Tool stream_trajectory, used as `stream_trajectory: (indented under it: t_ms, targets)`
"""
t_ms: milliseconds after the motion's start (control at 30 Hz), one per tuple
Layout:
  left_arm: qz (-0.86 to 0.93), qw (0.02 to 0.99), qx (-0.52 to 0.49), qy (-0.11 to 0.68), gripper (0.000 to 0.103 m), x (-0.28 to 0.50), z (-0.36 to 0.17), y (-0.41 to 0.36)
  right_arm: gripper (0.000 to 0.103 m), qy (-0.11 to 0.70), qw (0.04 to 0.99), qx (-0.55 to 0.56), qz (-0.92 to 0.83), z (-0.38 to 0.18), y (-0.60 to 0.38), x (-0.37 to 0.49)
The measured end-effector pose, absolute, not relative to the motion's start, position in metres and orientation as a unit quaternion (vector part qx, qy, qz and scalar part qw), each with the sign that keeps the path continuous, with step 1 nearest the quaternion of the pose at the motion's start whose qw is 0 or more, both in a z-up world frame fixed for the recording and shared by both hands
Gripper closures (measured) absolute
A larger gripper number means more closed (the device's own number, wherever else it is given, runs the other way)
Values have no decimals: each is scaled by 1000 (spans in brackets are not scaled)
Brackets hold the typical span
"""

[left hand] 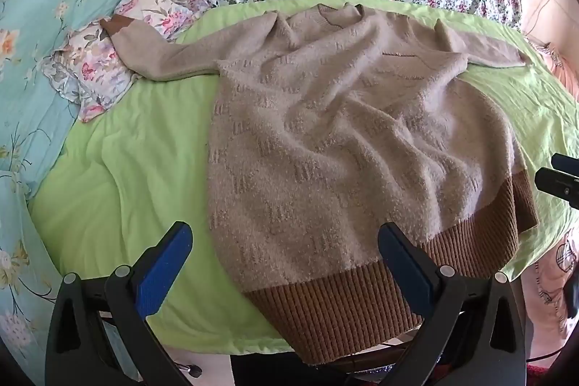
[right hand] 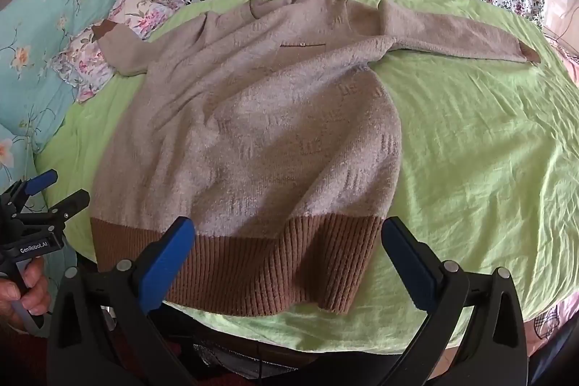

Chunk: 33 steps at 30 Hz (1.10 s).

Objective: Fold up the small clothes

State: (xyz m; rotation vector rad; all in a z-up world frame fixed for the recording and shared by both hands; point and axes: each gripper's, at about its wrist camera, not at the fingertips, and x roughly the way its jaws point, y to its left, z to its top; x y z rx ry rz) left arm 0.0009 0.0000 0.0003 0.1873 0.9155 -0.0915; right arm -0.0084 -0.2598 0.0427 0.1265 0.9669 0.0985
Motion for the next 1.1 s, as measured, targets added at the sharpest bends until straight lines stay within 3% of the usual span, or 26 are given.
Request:
stream_trajectory:
  t_ms: [767,1100]
  targets:
    - [-53,891,85,443,0,3,1,-5,0,465,882,62,52,43,-255,-4]
    - [-67,871,64,482,0,11,-2,-3,0,468,881,58,49,40,-256,-1]
